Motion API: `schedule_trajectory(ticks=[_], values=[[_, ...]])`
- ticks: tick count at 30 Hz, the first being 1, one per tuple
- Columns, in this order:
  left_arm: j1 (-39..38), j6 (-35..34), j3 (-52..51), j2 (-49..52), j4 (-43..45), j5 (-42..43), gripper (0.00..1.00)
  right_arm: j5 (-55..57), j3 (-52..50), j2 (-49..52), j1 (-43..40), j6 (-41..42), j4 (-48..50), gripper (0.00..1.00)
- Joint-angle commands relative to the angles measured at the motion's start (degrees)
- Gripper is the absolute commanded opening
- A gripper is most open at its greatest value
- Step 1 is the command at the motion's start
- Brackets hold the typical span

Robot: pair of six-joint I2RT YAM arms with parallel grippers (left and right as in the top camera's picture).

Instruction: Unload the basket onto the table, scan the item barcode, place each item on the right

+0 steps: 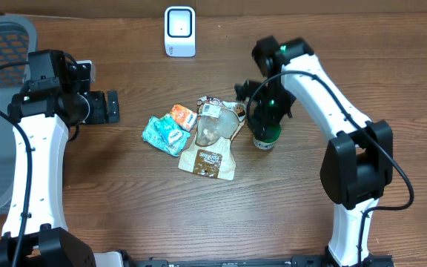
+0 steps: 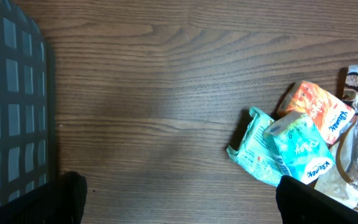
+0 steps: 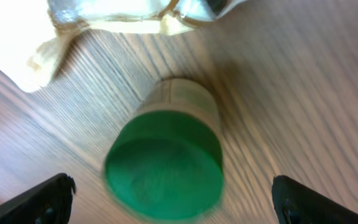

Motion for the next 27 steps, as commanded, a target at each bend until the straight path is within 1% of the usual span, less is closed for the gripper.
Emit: schedule_trajectory(ticks=[1, 5, 6, 8, 13, 15, 19, 23, 27], values=[[-0.07, 1.49, 0.42, 0.00, 0.11, 0.85, 0.99, -2.95, 10.64, -0.28, -0.17, 8.26, -4.46, 1.00], [-0.07, 1.49, 0.42, -0.02, 0.11, 0.85, 1.00, -2.99, 21.75, -0.46, -0.17, 14.99, -10.32, 1.00], [-0.07, 1.49, 0.42, 0.00, 0.09, 0.85, 1.00, -2.60, 23.98, -0.87, -0.26, 17.99, -10.34, 1.00], [-0.07, 1.49, 0.44, 0.00, 0.09, 0.85, 1.00, -2.43, 26.34, -2.38, -0.63, 21.31, -10.32, 1.00], [-0.07, 1.49, 0.44, 0.00, 0.09, 0.85, 1.00, -2.45, 26.64, -9.49, -3.06, 28.11, -10.34, 1.00], [-0.07, 1.49, 0.42, 0.00, 0.09, 0.85, 1.00, -2.45, 26.64, -13.55, -4.98, 31.67, -10.32, 1.00], [-0.07, 1.49, 0.42, -0.02, 0.09, 0.85, 1.00, -2.71, 26.40, -20.00, -8.50, 35.98, -10.34, 1.00], [-0.07, 1.49, 0.42, 0.00, 0.11, 0.85, 1.00, -4.68, 25.88, -25.20, -10.71, 36.28, -10.32, 1.00], [-0.07, 1.49, 0.44, 0.00, 0.09, 0.85, 1.00, -4.66, 25.86, -26.84, -10.60, 36.24, -10.32, 1.00]])
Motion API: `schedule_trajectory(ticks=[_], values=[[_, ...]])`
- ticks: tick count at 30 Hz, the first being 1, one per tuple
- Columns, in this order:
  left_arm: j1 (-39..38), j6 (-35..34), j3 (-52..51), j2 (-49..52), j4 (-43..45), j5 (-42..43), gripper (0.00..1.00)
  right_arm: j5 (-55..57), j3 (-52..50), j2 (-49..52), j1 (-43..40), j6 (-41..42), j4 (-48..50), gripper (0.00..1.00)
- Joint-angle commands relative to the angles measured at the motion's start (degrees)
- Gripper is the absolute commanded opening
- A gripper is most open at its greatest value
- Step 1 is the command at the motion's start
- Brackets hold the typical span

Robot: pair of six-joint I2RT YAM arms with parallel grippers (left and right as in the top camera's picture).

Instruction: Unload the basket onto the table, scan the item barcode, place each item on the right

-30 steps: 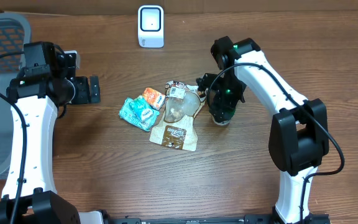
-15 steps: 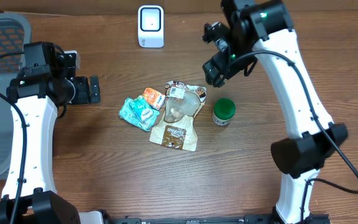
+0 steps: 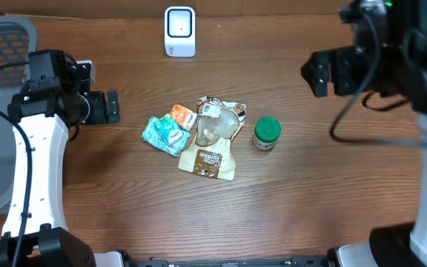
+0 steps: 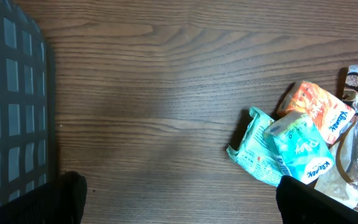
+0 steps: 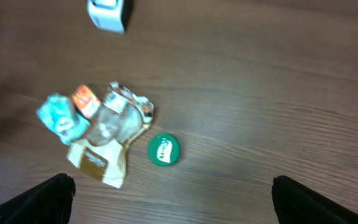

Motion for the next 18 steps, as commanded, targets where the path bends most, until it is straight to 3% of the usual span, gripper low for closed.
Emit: schedule_trajectory(ticks=[1, 7, 13, 18], values=[[-0.07, 1.46, 0.42, 0.00, 0.11, 0.85, 1.00, -1.20, 0.20, 0.13, 0.33, 1.42, 0.13, 1.00], [-0.07, 1.46, 0.42, 0.00, 0.09, 0.85, 1.00, -1.22, -9.31, 0.44, 0.33, -0.02, 1.81, 1.00], [-0.07, 1.46, 0.42, 0.00, 0.11, 0.85, 0.99, -2.60, -21.81, 1.79, 0.61, -0.02, 9.57, 0.94], [-0.07, 1.46, 0.42, -0.02, 0.09, 0.85, 1.00, -2.51, -26.14, 5.27, 2.49, -1.40, 12.98, 0.94]])
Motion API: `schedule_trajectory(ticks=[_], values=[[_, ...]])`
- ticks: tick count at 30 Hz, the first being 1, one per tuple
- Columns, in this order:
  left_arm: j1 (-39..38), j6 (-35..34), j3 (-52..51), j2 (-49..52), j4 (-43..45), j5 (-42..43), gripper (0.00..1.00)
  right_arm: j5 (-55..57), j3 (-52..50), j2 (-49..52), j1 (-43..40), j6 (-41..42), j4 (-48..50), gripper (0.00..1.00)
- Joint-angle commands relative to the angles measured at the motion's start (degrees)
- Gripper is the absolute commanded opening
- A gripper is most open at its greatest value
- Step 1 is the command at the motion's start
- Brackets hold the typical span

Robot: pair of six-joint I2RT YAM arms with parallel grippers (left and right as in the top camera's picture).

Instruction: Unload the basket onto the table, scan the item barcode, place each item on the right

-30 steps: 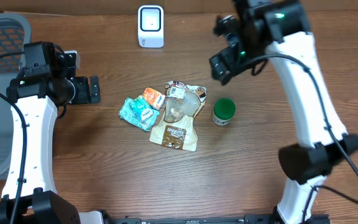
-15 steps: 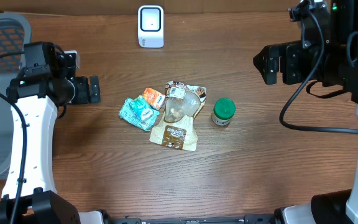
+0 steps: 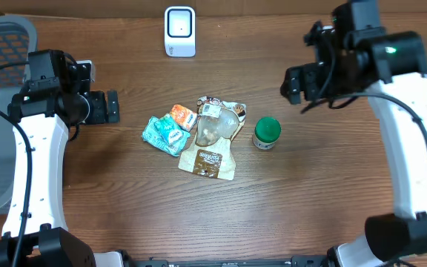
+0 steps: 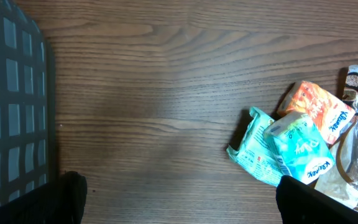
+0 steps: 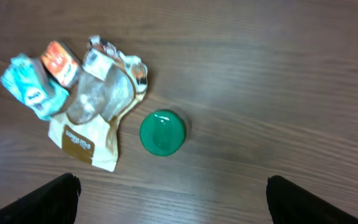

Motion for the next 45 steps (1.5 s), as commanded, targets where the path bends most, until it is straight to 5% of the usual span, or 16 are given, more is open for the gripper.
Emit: schedule_trajectory(ticks=[1, 13, 45], values=[[-0.07, 1.46, 0.42, 0.00, 0.09, 0.87, 1.00, -0.70, -1.29, 2.32, 2.10, -2.19, 0.94, 0.94], [-0.07, 1.46, 0.42, -0.02, 0.07, 0.87, 1.00, 3.19, -2.78, 10.62, 8.28, -7.91, 1.18, 0.96], [-0.07, 1.46, 0.42, 0.00, 0.09, 0.85, 1.00, 1.46, -12.28, 13.81, 8.24, -4.11, 5.53, 1.00]])
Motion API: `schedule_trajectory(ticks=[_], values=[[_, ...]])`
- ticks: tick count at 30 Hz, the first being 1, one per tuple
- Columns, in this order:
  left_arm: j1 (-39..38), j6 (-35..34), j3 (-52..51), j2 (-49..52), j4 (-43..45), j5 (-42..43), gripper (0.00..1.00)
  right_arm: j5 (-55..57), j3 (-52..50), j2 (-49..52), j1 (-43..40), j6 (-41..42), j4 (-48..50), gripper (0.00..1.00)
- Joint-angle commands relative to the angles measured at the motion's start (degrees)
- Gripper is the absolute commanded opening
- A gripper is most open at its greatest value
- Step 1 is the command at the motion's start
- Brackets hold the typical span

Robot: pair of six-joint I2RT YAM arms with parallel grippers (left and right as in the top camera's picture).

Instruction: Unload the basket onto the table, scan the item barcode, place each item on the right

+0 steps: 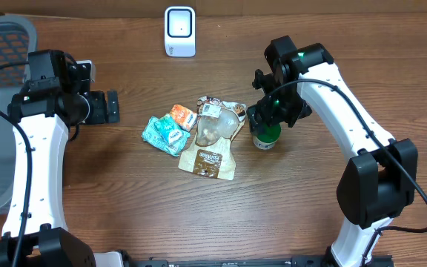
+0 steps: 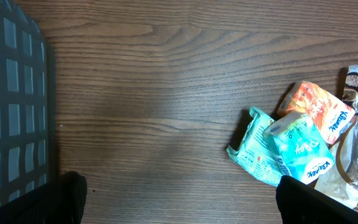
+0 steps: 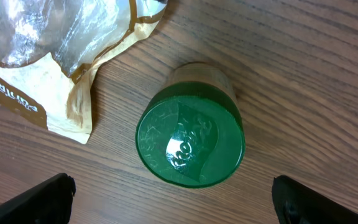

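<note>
A jar with a green lid (image 1: 267, 133) stands upright on the table, right of a pile of packets. My right gripper (image 1: 275, 113) hangs low over it, open. In the right wrist view the green lid (image 3: 190, 140) fills the middle, and the right gripper (image 3: 179, 205) has its fingertips (image 3: 48, 199) spread wide at the bottom corners, touching nothing. The white scanner (image 1: 179, 31) stands at the table's far edge. My left gripper (image 1: 113, 106) is open over bare wood, left of the pile.
The pile holds two teal packets (image 1: 164, 135), an orange packet (image 1: 183, 116) and a brown-and-clear pouch (image 1: 212, 142), whose edge lies close to the jar (image 3: 55, 56). A grey basket sits at the left edge; its grid wall (image 2: 11, 106) shows at the left wrist.
My right gripper was high up and to the right of the jar; now it is low, close above the green lid, still open. The jar, the pile and the left arm have not moved.
My right gripper first hung open low over the green-lidded jar. It was then far up at the right, with the whole pile small below it, then somewhat lower. Now it is back close above the jar, which stands where it was. The left arm stayed still.
</note>
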Motion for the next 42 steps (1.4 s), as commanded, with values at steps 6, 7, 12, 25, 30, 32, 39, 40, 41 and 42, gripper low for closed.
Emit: schedule_trajectory(ticks=[6, 7, 12, 25, 30, 32, 39, 40, 41, 42], values=[[-0.07, 1.46, 0.42, 0.00, 0.11, 0.87, 0.99, 1.11, -0.81, -0.07, -0.15, 2.69, 1.70, 0.99], [-0.07, 1.46, 0.42, 0.00, 0.11, 0.87, 0.99, 1.11, -0.81, -0.07, -0.15, 2.69, 1.73, 0.99], [-0.07, 1.46, 0.42, -0.02, 0.09, 0.87, 0.99, 1.25, -0.92, -0.02, -0.09, 2.60, 2.19, 0.98], [-0.07, 1.46, 0.44, -0.02, 0.09, 0.87, 1.00, 4.98, -9.05, -0.02, -0.09, 2.01, 12.59, 0.98], [-0.07, 1.46, 0.42, -0.02, 0.09, 0.87, 0.99, 5.11, -10.97, -0.02, -0.11, 0.44, 14.16, 0.98], [-0.07, 1.46, 0.44, 0.00, 0.09, 0.87, 0.99, 5.29, -11.32, -0.02, -0.17, 0.44, 14.38, 0.97], [-0.07, 1.46, 0.42, -0.02, 0.11, 0.87, 1.00, 5.44, -11.63, -0.02, -0.15, 0.46, 15.52, 0.92], [-0.07, 1.46, 0.42, 0.00, 0.09, 0.87, 1.00, 5.44, -11.98, -0.02, -0.15, 0.46, 15.76, 0.92], [-0.07, 1.46, 0.42, -0.02, 0.09, 0.87, 0.99, 5.46, -12.39, -0.02, -0.15, 0.46, 16.04, 0.91], [-0.07, 1.46, 0.42, 0.00, 0.09, 0.87, 1.00, 5.46, -12.92, 0.00, -0.15, 0.46, 16.39, 0.91]])
